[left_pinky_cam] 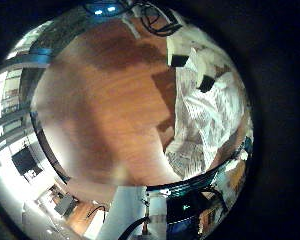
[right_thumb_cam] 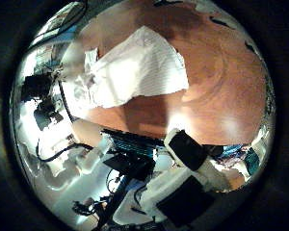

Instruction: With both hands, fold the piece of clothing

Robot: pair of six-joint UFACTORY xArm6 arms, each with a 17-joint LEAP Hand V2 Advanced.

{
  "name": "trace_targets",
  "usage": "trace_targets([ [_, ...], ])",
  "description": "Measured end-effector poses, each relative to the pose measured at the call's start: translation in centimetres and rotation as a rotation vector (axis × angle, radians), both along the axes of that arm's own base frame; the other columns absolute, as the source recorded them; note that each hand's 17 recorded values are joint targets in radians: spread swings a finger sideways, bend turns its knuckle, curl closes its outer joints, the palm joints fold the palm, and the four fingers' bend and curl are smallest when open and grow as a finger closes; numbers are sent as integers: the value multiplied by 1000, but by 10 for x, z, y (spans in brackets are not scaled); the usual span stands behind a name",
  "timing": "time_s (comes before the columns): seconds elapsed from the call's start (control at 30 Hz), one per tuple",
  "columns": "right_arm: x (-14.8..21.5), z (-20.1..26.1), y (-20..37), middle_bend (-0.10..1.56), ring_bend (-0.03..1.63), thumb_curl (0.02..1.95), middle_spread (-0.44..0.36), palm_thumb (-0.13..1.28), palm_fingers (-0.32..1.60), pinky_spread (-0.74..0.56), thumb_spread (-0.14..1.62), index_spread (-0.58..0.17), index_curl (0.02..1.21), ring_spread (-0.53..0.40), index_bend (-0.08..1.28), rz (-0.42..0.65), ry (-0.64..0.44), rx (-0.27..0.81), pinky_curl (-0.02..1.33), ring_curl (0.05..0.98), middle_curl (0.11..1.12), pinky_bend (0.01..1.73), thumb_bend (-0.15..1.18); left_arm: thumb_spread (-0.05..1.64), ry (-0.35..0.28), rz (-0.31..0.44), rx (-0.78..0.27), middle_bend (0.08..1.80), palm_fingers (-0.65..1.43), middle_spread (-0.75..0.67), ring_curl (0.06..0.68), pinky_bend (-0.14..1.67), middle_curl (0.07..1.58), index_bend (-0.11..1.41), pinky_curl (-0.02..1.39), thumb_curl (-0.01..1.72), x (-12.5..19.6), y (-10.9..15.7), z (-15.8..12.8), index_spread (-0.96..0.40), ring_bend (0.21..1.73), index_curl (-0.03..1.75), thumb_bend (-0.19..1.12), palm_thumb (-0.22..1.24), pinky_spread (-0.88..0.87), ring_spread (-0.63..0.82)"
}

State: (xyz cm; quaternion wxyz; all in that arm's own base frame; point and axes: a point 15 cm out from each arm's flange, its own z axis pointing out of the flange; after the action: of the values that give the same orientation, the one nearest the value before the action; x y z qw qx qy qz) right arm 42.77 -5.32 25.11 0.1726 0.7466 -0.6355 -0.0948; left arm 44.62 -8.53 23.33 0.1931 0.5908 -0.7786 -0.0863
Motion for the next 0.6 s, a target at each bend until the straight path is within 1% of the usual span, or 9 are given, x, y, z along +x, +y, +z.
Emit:
trace_targets([
  [0.13,-2,-26,6,361,633,366,-134,592,49,242,1150,-402,387,-24,162,32,0,6,294,297,393,610,-42,1162,-27,-3,-6,192,46,227,296,513,452,164,457,321,-13,-3,-8,55,822,447,-19,399,230,190],
  [0.27,-2,-45,20,340,601,340,-125,507,70,249,1107,-394,363,-11,165,63,11,2,285,284,383,589,-44,1162,-29,-12,-5,191,55,227,289,506,434,166,447,318,-23,-5,-8,56,811,424,-19,400,237,199],
  [0.33,0,-54,22,332,586,332,-124,485,77,250,1094,-393,353,-4,163,85,24,-18,282,279,380,581,-38,1165,-25,-13,-2,191,59,229,285,503,426,166,443,317,-26,-4,-7,56,807,414,-18,402,239,202],
  [0.47,3,-76,22,311,570,324,-112,474,90,252,1080,-390,339,7,162,96,53,-47,277,272,372,558,-27,1169,-40,-13,-7,190,67,230,279,492,412,169,433,314,-31,-3,2,56,800,398,-18,403,240,205],
  [0.6,7,-89,20,294,553,328,-108,491,106,252,1067,-383,328,12,165,97,56,-53,272,266,366,539,-20,1170,-29,-34,-21,190,79,227,275,488,400,170,427,317,-45,-4,2,56,792,386,-17,411,242,206],
])
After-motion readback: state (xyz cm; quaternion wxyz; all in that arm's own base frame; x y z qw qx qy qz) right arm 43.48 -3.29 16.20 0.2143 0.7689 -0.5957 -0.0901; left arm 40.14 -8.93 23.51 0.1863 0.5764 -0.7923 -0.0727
